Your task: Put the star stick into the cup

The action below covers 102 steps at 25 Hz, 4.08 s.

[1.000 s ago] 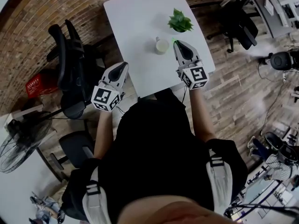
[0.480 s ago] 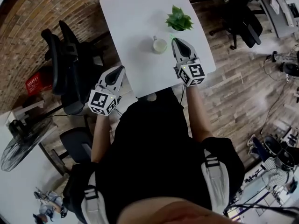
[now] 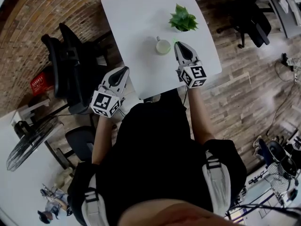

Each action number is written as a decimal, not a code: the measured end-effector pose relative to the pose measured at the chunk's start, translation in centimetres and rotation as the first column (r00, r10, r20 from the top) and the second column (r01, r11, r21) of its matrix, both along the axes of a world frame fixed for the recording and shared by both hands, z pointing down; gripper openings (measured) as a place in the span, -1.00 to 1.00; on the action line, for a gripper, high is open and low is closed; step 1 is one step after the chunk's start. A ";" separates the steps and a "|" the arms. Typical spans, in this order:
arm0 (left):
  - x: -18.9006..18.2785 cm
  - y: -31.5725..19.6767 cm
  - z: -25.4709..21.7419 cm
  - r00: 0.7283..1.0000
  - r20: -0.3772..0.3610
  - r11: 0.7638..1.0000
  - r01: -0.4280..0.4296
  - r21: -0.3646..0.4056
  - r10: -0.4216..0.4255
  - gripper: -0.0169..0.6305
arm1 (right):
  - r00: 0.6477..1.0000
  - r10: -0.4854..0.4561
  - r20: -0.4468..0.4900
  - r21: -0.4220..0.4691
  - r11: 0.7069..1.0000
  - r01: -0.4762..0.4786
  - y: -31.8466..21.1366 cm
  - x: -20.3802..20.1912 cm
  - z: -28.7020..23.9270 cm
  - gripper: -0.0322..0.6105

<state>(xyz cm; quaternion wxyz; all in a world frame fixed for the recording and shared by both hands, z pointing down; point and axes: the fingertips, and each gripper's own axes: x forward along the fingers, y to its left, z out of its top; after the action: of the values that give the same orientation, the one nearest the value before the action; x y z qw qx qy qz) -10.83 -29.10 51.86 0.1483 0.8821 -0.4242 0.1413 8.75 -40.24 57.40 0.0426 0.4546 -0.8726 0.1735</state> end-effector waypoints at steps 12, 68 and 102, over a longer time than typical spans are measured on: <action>0.5 -0.3 0.7 1.000 0.001 0.999 -0.021 -0.027 0.021 -0.86 | 0.991 0.084 0.103 -0.097 0.993 -0.074 -1.2 2.4 3.3 -0.87; 1.7 0.5 -0.4 0.989 -0.091 0.992 -0.116 0.043 0.120 -0.86 | 0.986 0.166 0.017 -0.161 0.974 -0.161 4.9 5.2 4.7 -0.91; -1.3 10.8 -0.6 0.987 -0.110 0.992 -0.106 0.072 0.114 -0.86 | 0.932 -0.095 -0.349 -0.061 0.995 0.078 18.8 -2.1 2.3 -0.91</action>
<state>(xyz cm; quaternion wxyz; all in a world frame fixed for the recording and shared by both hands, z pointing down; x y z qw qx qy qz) -12.10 -18.26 51.29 0.1349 0.9153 -0.3701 0.0846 6.64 -21.44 59.69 0.2159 0.4384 -0.8659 0.1073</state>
